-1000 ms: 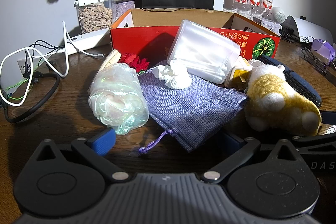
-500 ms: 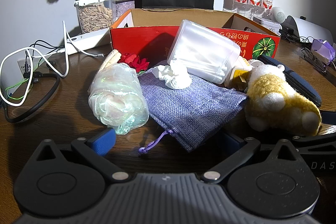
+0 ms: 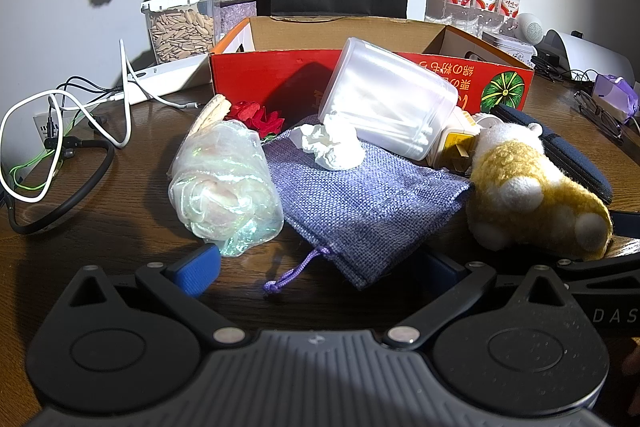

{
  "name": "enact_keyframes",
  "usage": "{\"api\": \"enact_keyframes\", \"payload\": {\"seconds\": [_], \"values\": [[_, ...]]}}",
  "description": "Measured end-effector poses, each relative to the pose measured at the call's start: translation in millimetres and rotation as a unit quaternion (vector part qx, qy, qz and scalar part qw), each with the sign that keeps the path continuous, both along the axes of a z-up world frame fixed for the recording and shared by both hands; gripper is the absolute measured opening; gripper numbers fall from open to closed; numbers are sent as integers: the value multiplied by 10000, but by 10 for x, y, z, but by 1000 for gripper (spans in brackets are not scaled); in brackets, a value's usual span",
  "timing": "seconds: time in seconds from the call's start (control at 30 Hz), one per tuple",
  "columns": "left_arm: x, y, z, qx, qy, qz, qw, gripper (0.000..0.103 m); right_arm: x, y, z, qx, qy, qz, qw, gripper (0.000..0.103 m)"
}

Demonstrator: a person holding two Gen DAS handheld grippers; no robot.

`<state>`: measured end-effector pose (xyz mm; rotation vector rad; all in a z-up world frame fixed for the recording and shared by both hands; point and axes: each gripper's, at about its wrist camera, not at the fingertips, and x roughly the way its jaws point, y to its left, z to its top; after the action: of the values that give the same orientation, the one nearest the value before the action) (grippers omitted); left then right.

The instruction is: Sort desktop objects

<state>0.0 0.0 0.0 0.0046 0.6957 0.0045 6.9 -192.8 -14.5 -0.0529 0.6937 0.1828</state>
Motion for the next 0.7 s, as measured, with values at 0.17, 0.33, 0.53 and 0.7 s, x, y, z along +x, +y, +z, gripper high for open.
{"api": "enact_keyframes", "payload": {"seconds": [0.17,0.33,0.53,0.7], "values": [[0,0,0,0,0,1,10000,103,0,-5,-5,0,1,1,10000,103],[-3,0,0,-9,0,-8,10000,103,-113,-33,12,-19,-5,147,9999,103],[-241,119,58,-402,-363,-397,9977,103,-435,-224,190,245,-310,513,9979,102],[-444,294,219,-843,-1028,-670,9889,103,-678,-332,454,201,-1523,500,9869,103]]}}
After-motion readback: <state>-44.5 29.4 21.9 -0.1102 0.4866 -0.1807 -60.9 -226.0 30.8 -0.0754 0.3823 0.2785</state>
